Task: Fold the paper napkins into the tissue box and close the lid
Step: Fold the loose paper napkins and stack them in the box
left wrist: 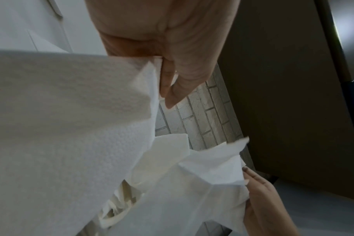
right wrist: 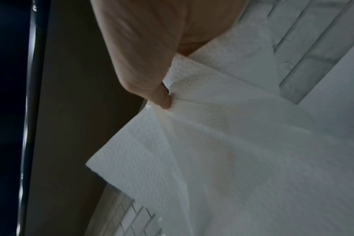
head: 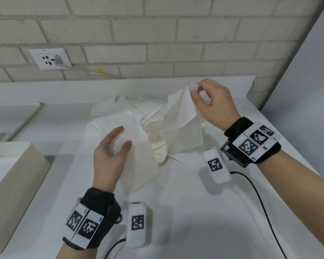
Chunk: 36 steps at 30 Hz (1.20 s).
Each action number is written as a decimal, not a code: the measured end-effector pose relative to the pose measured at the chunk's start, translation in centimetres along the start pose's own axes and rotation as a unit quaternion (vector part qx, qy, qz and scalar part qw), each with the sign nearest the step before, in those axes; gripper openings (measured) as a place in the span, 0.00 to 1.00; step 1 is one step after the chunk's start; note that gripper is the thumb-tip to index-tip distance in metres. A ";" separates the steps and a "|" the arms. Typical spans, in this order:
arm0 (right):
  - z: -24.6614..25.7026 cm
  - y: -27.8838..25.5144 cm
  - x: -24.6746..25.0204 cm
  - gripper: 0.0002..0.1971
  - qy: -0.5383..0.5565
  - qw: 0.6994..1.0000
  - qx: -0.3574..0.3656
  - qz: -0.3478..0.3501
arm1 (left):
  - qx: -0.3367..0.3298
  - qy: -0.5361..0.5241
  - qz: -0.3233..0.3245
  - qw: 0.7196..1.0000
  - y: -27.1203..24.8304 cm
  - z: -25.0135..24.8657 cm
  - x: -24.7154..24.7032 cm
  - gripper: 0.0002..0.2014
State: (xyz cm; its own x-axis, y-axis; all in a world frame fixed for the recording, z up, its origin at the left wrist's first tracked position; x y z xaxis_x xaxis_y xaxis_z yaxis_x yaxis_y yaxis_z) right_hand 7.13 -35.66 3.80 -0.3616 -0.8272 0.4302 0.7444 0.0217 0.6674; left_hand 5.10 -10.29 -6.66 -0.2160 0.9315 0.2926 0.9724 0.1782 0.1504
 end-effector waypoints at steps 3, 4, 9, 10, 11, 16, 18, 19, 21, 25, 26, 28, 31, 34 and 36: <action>0.5 0.8 0.5 0.10 0.005 0.999 -0.009 -0.034 | -0.015 0.012 -0.002 1.000 -0.1 -0.4 0.1 0.16; 0.7 1.0 0.4 0.10 0.004 0.999 -0.012 -0.031 | -0.023 0.015 -0.002 1.000 -0.2 -0.7 0.2 0.15; 1.6 2.1 0.2 0.13 0.023 1.000 -0.011 -0.015 | -0.078 0.010 0.006 0.997 -0.4 -2.7 0.6 0.18; 1.9 2.3 0.2 0.13 0.037 0.999 -0.014 -0.006 | -0.094 0.017 0.005 0.995 -0.3 -3.3 0.7 0.18; 2.2 2.5 0.2 0.13 0.053 0.999 -0.015 0.003 | -0.111 0.030 0.004 0.993 -0.2 -3.9 0.7 0.18; 4.0 2.5 -0.5 0.11 0.119 0.990 -0.015 0.072 | -0.157 0.106 0.042 0.981 0.9 -5.9 -0.3 0.19; 4.3 2.4 -0.4 0.09 0.135 0.987 -0.021 0.086 | -0.143 0.096 0.064 0.983 1.5 -5.9 -0.5 0.20; 4.4 2.4 -0.4 0.07 0.144 0.985 -0.027 0.091 | -0.147 0.088 0.075 0.982 1.8 -5.9 -0.5 0.22; 4.6 2.4 -0.5 0.10 0.153 0.983 -0.040 0.096 | -0.168 0.060 0.101 0.979 1.8 -6.3 -0.7 0.19; 4.7 2.2 -1.1 0.11 0.157 0.982 -0.057 0.089 | -0.158 -0.019 0.128 0.979 1.0 -7.1 -1.5 0.07; 4.7 2.2 -1.3 0.10 0.158 0.982 -0.062 0.084 | -0.155 -0.025 0.130 0.979 0.7 -7.4 -1.6 0.05; 4.3 2.0 -1.7 0.06 0.161 0.982 -0.070 0.075 | -0.148 -0.039 0.147 0.977 0.4 -7.4 -1.9 0.04; 3.9 1.8 -2.2 0.13 0.149 0.983 -0.083 0.059 | -0.139 0.016 0.143 0.980 0.4 -6.4 -1.9 0.26; 3.9 1.7 -2.7 0.15 0.149 0.984 -0.087 0.053 | -0.124 0.040 0.116 0.985 0.4 -5.8 -2.3 0.26; 3.9 1.6 -2.9 0.14 0.152 0.983 -0.089 0.045 | -0.121 0.029 0.078 0.989 0.5 -5.9 -2.4 0.16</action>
State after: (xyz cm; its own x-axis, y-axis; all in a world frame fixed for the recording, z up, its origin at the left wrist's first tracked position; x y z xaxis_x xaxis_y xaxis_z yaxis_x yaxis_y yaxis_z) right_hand 7.15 -31.00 6.00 -0.1261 -0.9566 0.2626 0.8622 0.0252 0.5059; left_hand 5.56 -14.32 -1.74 -0.0763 0.9209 0.3822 0.9466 -0.0536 0.3180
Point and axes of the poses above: each hand's wrist, its own y-axis towards the middle knuckle, its own x-axis out of the back of the hand, z = x × y, the point moved 5 cm from there along y, towards the middle knuckle, and after that the axes turned 14 degrees about y, right-handed, at the moved point
